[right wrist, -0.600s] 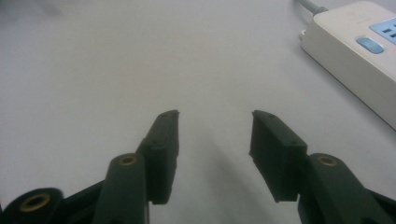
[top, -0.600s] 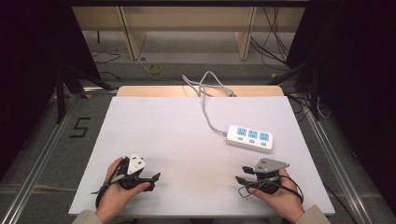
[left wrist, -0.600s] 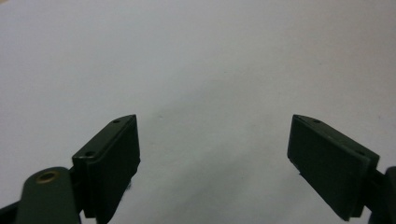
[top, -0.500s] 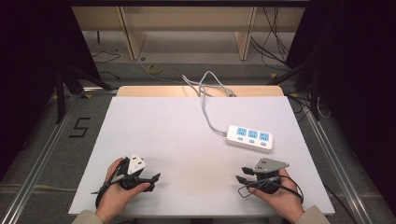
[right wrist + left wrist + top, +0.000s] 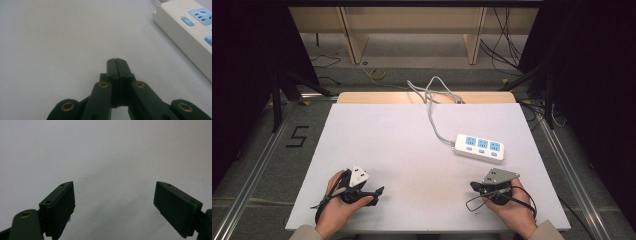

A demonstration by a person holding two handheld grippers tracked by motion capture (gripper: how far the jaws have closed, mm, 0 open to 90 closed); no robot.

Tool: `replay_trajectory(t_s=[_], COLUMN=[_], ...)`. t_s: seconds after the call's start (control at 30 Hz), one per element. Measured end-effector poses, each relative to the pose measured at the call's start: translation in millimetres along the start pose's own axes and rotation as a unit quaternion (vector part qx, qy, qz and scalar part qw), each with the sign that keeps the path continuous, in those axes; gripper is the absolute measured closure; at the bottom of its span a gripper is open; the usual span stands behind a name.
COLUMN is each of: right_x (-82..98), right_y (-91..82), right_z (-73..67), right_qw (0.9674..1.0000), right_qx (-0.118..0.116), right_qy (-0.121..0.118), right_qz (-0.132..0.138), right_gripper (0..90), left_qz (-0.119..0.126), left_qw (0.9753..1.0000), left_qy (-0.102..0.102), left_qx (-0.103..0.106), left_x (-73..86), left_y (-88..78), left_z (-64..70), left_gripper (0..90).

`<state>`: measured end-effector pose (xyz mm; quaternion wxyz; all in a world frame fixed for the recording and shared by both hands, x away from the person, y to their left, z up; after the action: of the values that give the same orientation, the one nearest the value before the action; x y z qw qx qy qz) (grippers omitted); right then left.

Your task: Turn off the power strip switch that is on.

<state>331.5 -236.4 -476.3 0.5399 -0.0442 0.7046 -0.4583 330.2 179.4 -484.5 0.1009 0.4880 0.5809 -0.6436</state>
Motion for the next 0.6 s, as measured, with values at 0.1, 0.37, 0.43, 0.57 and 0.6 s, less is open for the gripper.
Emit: replay_trajectory(t_s=[0.1,0.37,0.43,0.57,0.6], right_x=[-1.1,-5.1,-5.5,-8.5,-9.1], right_y=[-0.1,0.0,0.3,0.7,0.2], right_z=[0.7,5.5,6.3,10.4,11.8], right_qw=[1.0,0.9998,0.9997,0.9994,0.9994], right_qx=[0.005,0.016,0.017,0.013,0.014], right_qy=[0.002,0.012,0.012,0.025,0.027], right_qz=[-0.003,-0.009,-0.011,-0.019,-0.02], right_gripper=[90.0,90.0,90.0,90.0,90.0], left_qz=[0.001,0.003,0.002,0.003,0.003], left_qw=[1.0,1.0,1.0,1.0,1.0], left_qy=[0.003,0.0,0.0,-0.001,-0.001], left_qx=[-0.001,-0.001,-0.001,-0.002,-0.002], left_x=[-0.4,-0.2,-0.5,-0.8,-0.8], left_y=[-0.4,0.4,0.2,0.3,0.3], left_z=[0.6,1.6,1.4,1.1,1.1], left_gripper=[17.3,17.3,17.3,17.3,17.3])
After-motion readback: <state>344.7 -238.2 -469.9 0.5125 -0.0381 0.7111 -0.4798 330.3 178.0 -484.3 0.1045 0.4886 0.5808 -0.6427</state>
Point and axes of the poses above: each handheld gripper's, and its own axes: y roughly forward along the jaws, x roughly out of its underside, z roughly to its right, the point moved 1 cm from there along y, roughly forward along the jaws, and after that the axes turned 6 degrees about -x, right-handed, at the moved point
